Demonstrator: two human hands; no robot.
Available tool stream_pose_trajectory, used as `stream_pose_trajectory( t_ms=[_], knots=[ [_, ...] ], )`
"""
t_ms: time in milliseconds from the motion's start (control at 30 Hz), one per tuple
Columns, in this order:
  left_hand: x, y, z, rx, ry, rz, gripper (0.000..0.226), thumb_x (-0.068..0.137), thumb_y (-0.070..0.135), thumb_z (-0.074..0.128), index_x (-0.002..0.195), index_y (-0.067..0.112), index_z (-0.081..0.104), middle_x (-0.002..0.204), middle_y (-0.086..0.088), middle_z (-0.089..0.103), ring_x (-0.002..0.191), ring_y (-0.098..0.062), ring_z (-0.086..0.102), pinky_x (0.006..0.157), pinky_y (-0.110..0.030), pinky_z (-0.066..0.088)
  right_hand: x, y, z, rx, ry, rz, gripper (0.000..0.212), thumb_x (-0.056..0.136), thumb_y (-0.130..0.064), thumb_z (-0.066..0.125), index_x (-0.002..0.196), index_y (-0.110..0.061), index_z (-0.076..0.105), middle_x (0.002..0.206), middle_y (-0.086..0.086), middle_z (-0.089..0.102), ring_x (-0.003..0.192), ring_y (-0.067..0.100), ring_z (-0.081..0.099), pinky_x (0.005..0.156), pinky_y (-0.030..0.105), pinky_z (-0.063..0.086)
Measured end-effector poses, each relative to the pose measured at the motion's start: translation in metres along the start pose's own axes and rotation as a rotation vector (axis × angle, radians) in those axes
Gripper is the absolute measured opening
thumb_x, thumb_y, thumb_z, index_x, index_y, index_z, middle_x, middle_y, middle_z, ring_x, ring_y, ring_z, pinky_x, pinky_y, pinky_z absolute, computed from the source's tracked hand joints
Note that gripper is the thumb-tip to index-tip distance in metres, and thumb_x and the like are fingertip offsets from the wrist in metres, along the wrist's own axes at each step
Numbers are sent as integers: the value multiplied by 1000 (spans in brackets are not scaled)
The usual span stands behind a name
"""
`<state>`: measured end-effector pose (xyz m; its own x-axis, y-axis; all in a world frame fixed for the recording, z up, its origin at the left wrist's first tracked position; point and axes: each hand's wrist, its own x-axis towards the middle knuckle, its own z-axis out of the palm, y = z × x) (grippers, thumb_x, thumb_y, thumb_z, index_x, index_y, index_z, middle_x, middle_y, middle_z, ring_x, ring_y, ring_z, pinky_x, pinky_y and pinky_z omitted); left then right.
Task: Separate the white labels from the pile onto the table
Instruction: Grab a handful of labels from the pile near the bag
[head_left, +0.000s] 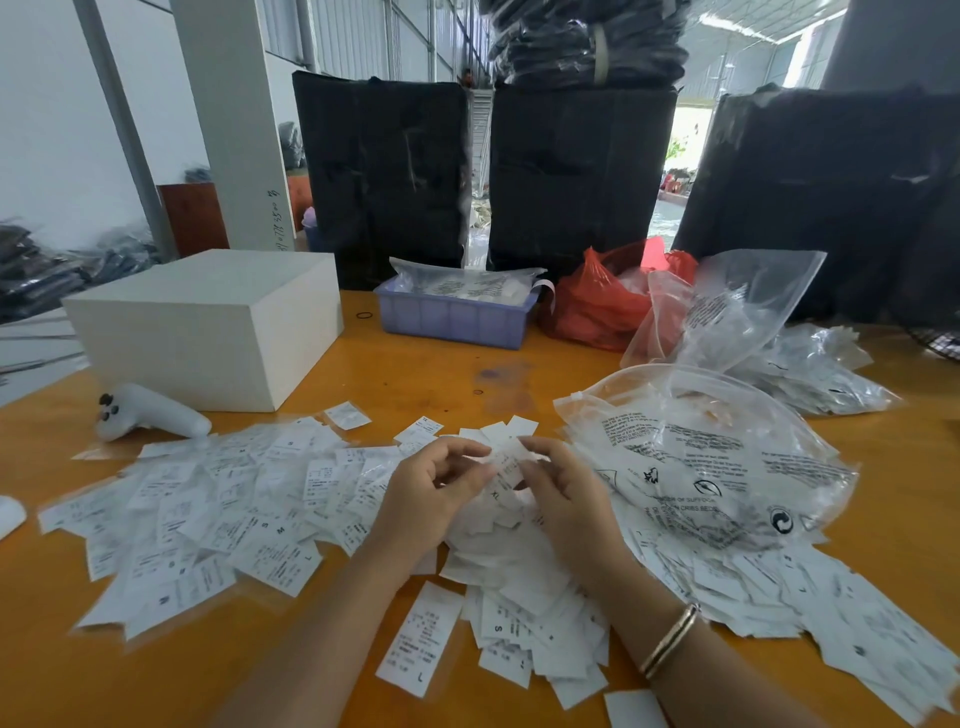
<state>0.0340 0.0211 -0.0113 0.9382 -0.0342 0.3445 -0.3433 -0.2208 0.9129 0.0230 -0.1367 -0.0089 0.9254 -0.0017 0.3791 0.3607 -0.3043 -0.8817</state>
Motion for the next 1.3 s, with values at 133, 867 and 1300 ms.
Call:
stream_pose_trajectory(
  t_ms=[133,867,1300],
  knots=[
    [-1,-3,1,-48,-92,-41,25,83,20,73,97,40,66,81,-7,70,79,-21,65,72,-27,54,1,4,-2,148,44,70,19,94,-15,55,96,-34,55,67,-8,68,37,1,34,39,14,31],
    [-2,-1,0,-60,-8,-31,25,84,16,71,100,35,65,85,0,67,82,-11,66,71,-20,54,0,1,4,35,-81,45,18,93,-14,56,85,-29,60,79,-14,63,73,-6,56,69,14,43],
    [-5,3,1,67,-41,29,25,88,18,66,98,40,62,86,12,70,79,-10,65,71,-27,57,3,3,0,-2,-63,-7,36,88,-1,57,84,-34,71,79,-22,69,76,-7,60,66,9,44]
  ],
)
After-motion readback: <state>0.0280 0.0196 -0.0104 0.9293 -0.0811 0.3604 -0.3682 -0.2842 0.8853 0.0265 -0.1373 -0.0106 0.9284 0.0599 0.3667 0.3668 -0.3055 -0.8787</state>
